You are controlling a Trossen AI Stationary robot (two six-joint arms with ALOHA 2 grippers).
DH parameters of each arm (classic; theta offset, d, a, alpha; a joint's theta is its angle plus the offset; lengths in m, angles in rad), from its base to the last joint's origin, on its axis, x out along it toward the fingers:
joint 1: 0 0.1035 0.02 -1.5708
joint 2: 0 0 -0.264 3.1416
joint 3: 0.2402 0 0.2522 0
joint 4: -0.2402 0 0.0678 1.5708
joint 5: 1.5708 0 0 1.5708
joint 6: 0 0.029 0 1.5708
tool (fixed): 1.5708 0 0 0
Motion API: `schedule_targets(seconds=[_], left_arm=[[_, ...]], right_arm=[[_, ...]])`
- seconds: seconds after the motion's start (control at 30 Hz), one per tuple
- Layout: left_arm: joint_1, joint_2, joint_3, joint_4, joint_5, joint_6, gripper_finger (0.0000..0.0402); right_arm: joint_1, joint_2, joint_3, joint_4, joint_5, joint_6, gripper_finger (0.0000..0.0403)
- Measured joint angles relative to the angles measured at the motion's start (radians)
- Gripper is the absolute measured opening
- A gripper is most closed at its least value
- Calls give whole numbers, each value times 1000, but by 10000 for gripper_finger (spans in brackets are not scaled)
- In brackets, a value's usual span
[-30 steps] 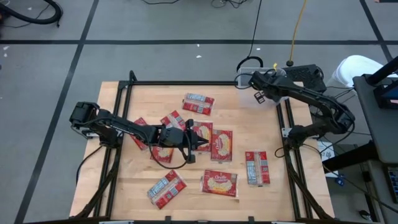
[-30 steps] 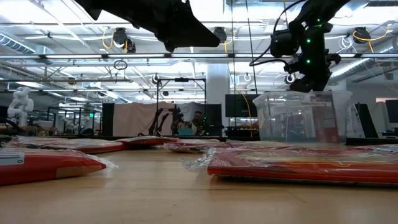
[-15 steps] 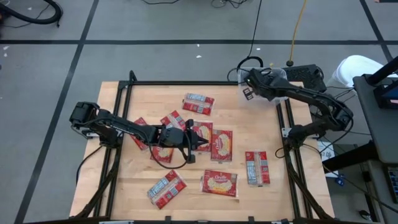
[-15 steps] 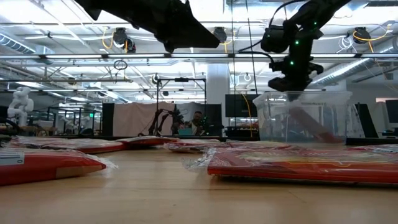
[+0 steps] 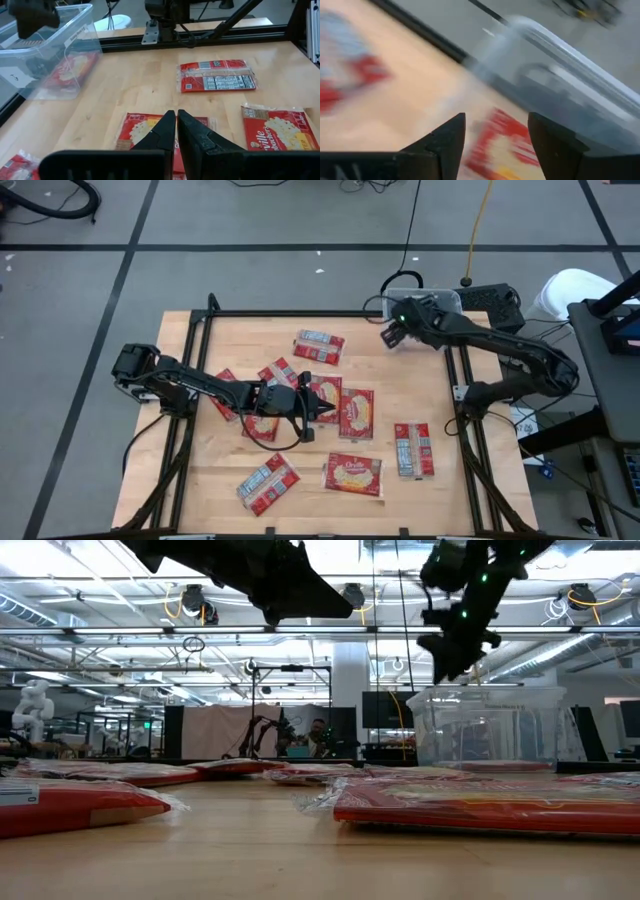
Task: Sort popcorn bags into baskets
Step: Put the popcorn bag into the transparent container
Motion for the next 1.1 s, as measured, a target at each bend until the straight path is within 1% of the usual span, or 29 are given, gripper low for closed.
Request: schedule_targets(seconds=[0.17,0.23,0.37,0.57,0.7,0.83,0.97,1.1], left_arm=[[0,0,0,0,0,0,26],[1,0,0,-3,0,-3,26],[-4,0,1,-47,0,-25,26],[-25,0,1,-82,-3,-76,26],[-48,0,1,-75,-6,-124,26],[-76,0,1,-76,-6,-185,26],[-108,0,1,-75,-42,-222,26],[-132,1,1,-75,-56,-230,26]], right_arm=[[165,-117,-154,221,-154,-40,211],[245,-160,-214,278,-159,-24,209],[404,-214,-293,288,-128,-2,206],[613,-199,-384,381,-122,115,206],[740,-158,-433,490,-50,202,206],[848,-96,-444,594,65,262,206],[924,-9,-444,704,170,312,206],[976,114,-444,804,239,358,206]])
